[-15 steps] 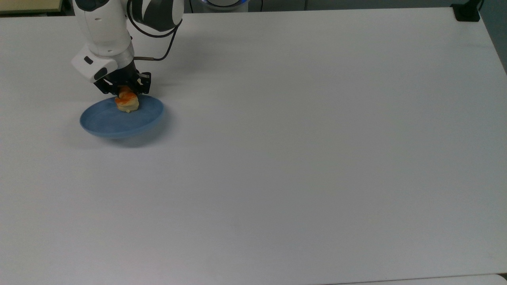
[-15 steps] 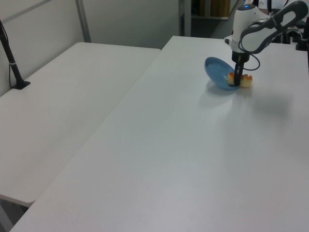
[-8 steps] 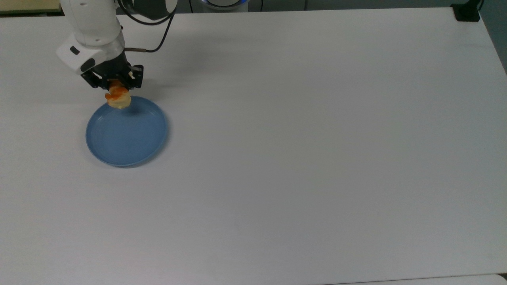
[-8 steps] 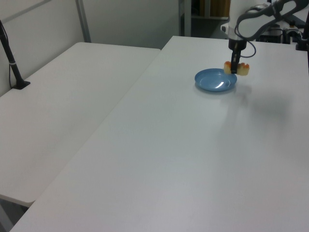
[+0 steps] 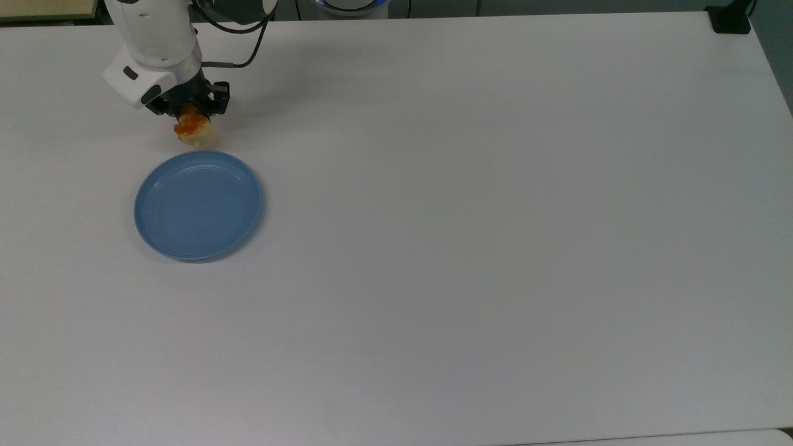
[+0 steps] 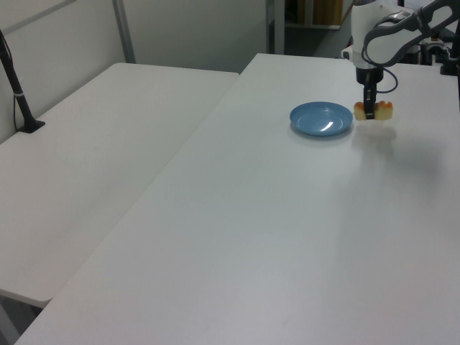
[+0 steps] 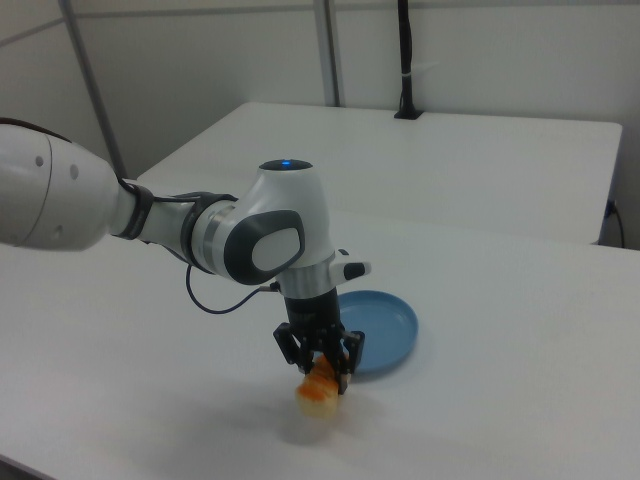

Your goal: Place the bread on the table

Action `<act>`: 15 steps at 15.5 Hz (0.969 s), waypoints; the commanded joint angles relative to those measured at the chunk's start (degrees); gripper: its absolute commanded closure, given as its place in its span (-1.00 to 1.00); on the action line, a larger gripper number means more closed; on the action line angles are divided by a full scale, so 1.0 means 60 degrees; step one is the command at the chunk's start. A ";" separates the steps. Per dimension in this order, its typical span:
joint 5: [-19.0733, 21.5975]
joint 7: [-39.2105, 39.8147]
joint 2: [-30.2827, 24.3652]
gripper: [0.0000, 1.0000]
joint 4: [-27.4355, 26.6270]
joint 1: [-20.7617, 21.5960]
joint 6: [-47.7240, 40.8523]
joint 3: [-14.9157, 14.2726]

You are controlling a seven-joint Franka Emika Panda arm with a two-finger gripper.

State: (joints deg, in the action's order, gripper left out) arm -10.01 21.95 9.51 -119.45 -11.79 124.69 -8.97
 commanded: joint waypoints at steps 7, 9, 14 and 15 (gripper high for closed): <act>-0.0119 -0.0172 -0.0266 -1.00 0.0802 0.0045 -0.1119 0.0045; -0.0016 -0.0245 -0.0222 -1.00 0.1724 0.0482 -0.2027 0.0103; 0.0101 -0.3184 -0.0222 -1.00 0.3602 0.2562 -0.3290 0.0103; 0.0232 -0.3726 -0.0280 -1.00 0.3807 0.2783 -0.3422 0.0103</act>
State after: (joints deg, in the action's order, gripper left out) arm -9.82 8.67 8.39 -100.62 0.02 107.81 -7.92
